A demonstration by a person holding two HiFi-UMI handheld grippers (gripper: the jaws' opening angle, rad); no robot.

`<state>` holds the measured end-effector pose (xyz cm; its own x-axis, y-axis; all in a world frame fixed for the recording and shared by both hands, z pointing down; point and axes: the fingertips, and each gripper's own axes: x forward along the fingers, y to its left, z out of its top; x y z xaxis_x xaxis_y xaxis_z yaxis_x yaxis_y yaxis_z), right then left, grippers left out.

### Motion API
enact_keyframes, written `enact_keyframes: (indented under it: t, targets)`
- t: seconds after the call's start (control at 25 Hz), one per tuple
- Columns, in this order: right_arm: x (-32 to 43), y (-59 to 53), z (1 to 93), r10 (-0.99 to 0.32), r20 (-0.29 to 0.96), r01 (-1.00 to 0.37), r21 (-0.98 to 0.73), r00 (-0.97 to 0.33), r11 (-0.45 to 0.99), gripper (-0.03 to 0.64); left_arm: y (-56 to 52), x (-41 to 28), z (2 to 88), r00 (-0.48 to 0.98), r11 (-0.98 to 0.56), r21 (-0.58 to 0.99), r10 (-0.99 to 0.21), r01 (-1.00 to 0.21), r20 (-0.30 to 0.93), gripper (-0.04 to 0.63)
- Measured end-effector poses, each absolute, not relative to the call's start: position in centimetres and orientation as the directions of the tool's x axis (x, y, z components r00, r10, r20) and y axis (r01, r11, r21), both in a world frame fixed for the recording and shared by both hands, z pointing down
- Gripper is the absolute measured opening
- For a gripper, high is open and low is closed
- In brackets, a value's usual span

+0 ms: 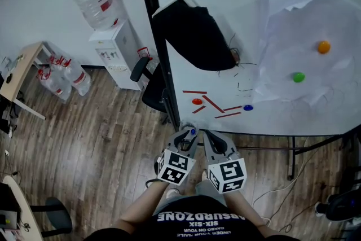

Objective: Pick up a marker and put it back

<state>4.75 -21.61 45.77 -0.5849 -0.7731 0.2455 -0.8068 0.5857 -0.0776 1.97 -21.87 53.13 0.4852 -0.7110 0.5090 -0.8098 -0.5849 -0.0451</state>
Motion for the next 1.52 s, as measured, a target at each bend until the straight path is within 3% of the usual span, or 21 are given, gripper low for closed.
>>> enact_keyframes:
  t: [0.76, 1.12, 1.52]
  targets:
    - [3.9, -18.9, 45.0, -0.791, 0.229, -0.82, -0.066, -0.567, 0.569, -0.002, -19.7, 0.5, 48.9, 0.516, -0.574, -0.02, -0.75, -0.818, 0.415, 0.1]
    - [3.7, -17.6, 44.9, -0.8, 0.226, -0.828, -0.069, -0.556, 0.556, -0.002, -18.6, -0.3, 47.6, 0.526, -0.562, 0.009, -0.769, -0.827, 0.365, 0.02]
    - [2.4, -15.2, 44.6, -0.777, 0.227, -0.804, -0.053, -0.588, 0.593, -0.002, -16.8, -0.8, 46.7, 0.535, -0.554, 0.035, -0.785, -0.832, 0.312, 0.008]
